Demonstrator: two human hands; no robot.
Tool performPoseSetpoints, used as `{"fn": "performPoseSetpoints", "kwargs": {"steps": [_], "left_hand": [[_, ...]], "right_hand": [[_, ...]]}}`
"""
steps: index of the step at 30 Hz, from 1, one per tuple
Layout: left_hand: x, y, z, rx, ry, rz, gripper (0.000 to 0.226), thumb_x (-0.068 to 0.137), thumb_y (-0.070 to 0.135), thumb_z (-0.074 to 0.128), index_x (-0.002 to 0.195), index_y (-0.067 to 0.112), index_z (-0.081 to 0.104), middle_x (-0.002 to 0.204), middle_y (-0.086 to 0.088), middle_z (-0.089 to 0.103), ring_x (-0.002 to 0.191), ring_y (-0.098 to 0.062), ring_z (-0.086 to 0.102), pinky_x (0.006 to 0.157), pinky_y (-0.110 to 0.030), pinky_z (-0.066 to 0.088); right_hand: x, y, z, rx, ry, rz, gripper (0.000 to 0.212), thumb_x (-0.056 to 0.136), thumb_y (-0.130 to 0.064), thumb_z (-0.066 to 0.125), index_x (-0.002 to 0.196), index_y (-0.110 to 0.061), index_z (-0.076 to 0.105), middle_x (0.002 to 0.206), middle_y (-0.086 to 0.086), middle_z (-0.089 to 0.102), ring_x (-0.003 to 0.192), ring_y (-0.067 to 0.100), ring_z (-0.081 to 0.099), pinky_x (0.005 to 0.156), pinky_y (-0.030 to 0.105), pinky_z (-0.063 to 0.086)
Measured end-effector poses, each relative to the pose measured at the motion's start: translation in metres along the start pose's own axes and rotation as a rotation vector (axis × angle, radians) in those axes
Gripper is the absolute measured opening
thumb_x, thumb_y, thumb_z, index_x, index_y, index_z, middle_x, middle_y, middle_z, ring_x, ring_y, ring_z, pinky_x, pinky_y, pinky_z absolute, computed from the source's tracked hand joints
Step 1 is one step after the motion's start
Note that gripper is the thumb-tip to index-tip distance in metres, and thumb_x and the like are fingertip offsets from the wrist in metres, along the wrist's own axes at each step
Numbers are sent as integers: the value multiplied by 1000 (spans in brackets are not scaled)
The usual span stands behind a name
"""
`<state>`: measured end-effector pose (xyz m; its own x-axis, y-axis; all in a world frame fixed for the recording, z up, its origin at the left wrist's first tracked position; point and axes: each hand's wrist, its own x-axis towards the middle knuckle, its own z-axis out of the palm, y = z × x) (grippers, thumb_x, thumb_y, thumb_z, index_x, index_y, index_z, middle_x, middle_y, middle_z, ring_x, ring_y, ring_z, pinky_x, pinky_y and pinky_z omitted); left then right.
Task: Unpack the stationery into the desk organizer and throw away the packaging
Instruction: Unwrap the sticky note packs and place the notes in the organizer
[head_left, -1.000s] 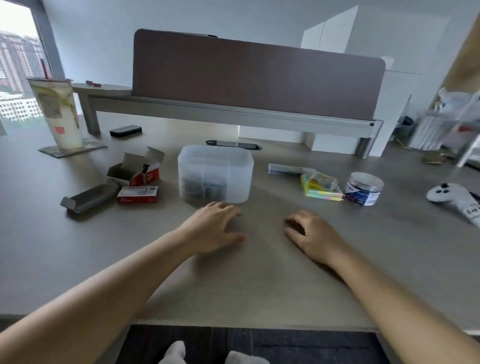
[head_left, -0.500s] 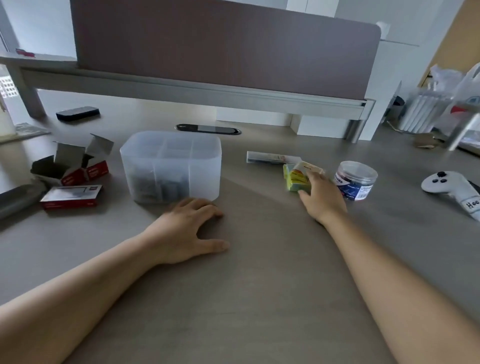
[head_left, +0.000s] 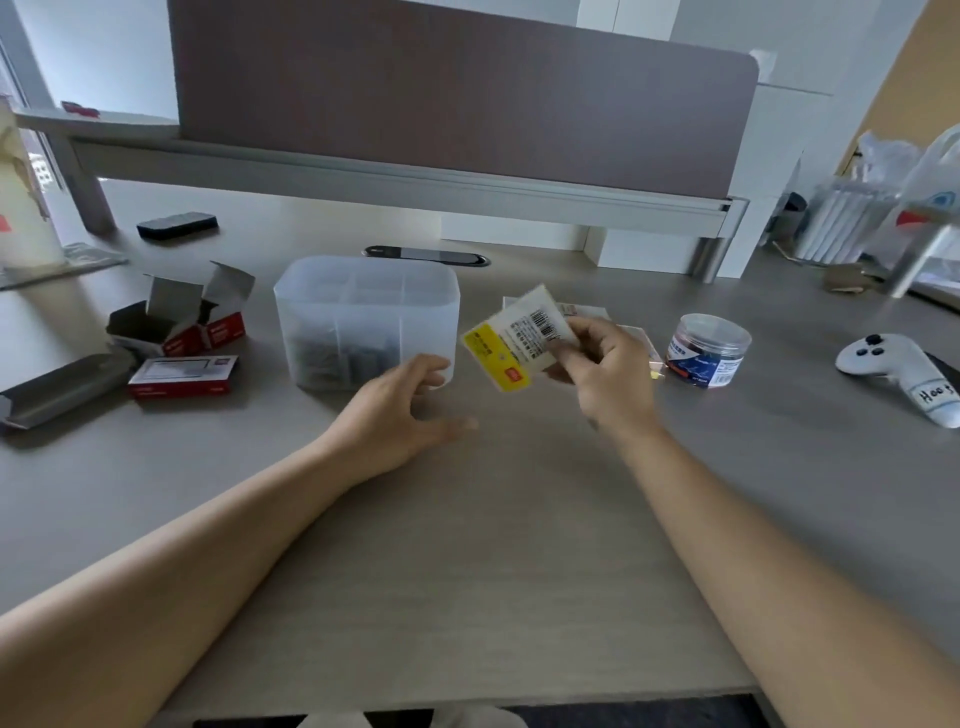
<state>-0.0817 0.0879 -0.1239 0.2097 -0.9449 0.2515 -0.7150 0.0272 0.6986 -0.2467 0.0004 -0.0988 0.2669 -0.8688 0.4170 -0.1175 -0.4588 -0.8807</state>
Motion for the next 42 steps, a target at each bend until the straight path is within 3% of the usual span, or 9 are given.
{"fn": "performPoseSetpoints", "kwargs": {"steps": [5, 10, 15, 19, 23, 27, 36, 40, 42], "left_hand": [[-3, 11, -5, -552, 59, -71, 15, 82, 11, 59, 91, 22, 55, 97, 1, 64, 81, -4, 62, 80, -23, 50], [-6, 10, -25, -877, 144, -210, 10, 86, 8, 51, 87, 14, 59, 86, -2, 64, 75, -14, 62, 67, -27, 56], [-13, -6, -48, -731, 60, -216, 12, 86, 7, 52, 84, 18, 56, 83, 0, 63, 74, -12, 62, 60, -22, 56], [-18, -19, -55, -675, 127, -207, 12, 86, 8, 53, 80, 18, 51, 80, -1, 60, 72, -13, 60, 54, -19, 53], [-16, -24, -52, -688, 182, -209, 11, 86, 9, 54, 79, 16, 49, 81, -2, 61, 72, -15, 61, 53, -20, 52], [-11, -25, -48, -649, 195, -196, 12, 86, 9, 55, 77, 16, 49, 80, -2, 61, 72, -15, 62, 52, -20, 53], [-12, -28, -55, -716, 327, -178, 16, 86, 6, 53, 74, 16, 48, 78, 1, 60, 70, -11, 61, 48, -17, 53], [-11, -28, -50, -557, 412, -124, 23, 84, 6, 57, 71, 22, 46, 75, 5, 58, 71, -11, 59, 61, -27, 52], [-10, -29, -48, -489, 429, -101, 26, 83, 7, 58, 70, 26, 46, 74, 8, 55, 72, -13, 58, 65, -29, 50]], "right_hand": [[-14, -14, 25, 340, -251, 234, 18, 84, 3, 53, 76, -12, 59, 63, -4, 68, 51, 7, 65, 57, 21, 58], [-17, -19, 51, 283, -385, 244, 10, 84, -3, 55, 86, -13, 51, 80, 3, 63, 63, 11, 65, 61, 23, 56], [-10, -23, 76, 109, -317, 84, 16, 88, -10, 52, 101, -19, 52, 87, 5, 56, 92, 24, 58, 83, 39, 52], [-14, -22, 90, -3, -351, -19, 11, 85, -5, 55, 91, -11, 62, 86, 11, 63, 81, 21, 60, 77, 35, 54], [-15, -18, 93, 39, -289, -33, 11, 82, -4, 59, 80, -13, 64, 72, -2, 63, 62, 4, 61, 62, 16, 54], [-12, -14, 91, 56, -247, -49, 22, 81, -1, 59, 68, -18, 60, 69, -6, 61, 59, 1, 61, 59, 13, 53], [-9, -14, 85, 25, -292, -57, 31, 85, 1, 51, 66, -23, 49, 68, -4, 51, 66, 10, 50, 70, 27, 47], [-13, -15, 89, 49, -331, -21, 26, 85, -1, 52, 67, -19, 50, 65, 1, 54, 60, 4, 55, 68, 19, 50], [-13, -14, 89, 39, -333, 10, 22, 84, -6, 56, 67, -18, 52, 68, 3, 56, 68, 13, 56, 74, 29, 52]]}}
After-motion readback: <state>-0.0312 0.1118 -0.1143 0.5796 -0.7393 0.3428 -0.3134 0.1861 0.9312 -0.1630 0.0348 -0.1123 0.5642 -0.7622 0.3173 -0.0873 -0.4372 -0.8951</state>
